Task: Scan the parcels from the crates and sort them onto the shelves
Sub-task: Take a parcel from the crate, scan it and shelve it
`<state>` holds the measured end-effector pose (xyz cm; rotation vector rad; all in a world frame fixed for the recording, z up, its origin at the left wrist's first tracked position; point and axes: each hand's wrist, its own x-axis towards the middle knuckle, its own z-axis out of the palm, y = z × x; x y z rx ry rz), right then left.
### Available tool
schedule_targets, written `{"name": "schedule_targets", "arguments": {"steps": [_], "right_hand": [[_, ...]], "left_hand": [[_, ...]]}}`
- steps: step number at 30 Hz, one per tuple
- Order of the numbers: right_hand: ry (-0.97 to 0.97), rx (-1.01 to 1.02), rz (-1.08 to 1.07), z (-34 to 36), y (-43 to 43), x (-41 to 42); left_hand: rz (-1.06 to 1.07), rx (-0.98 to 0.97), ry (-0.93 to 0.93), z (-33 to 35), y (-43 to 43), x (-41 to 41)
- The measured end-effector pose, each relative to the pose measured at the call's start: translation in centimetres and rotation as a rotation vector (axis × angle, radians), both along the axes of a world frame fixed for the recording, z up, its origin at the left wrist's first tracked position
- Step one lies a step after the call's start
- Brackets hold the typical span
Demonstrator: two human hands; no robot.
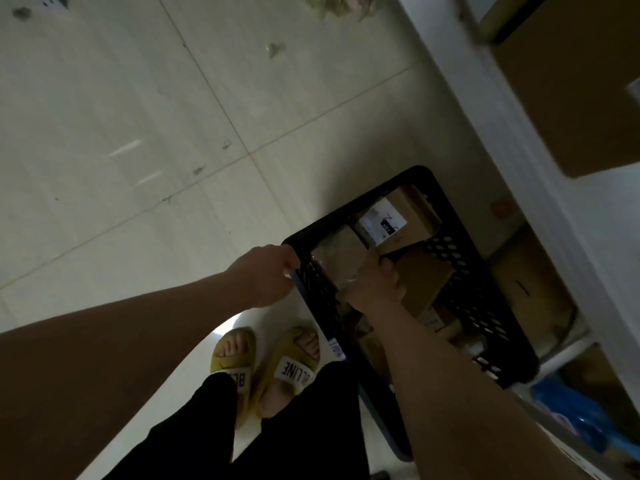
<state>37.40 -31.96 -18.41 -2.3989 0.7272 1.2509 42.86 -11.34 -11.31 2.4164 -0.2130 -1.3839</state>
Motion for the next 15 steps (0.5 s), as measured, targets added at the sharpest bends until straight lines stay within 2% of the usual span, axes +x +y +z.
{"name": "schedule_targets", "arguments": {"steps": [4,8,11,15], "right_hand": [[-0.074,-0.061,0.007,-5.0,1.0,0.0],[-0.126,-0.120,0.009,-6.4,0.5,0.7],[-0.082,-0.071,-0.060,-4.2,-0.7,0.2],[-0.001,0.066,-0.278,2.5,-1.8,-2.4]], "left_hand": [[0.042,-0.005,-0.036,-3.3,0.6,0.2],[0.086,0.013,-0.026,-4.3,1.3,0.3],[0.099,0.043,0.009,-2.5,1.3,-0.3],[0.208,0.053,0.120,2.7,0.9,-1.3]]}}
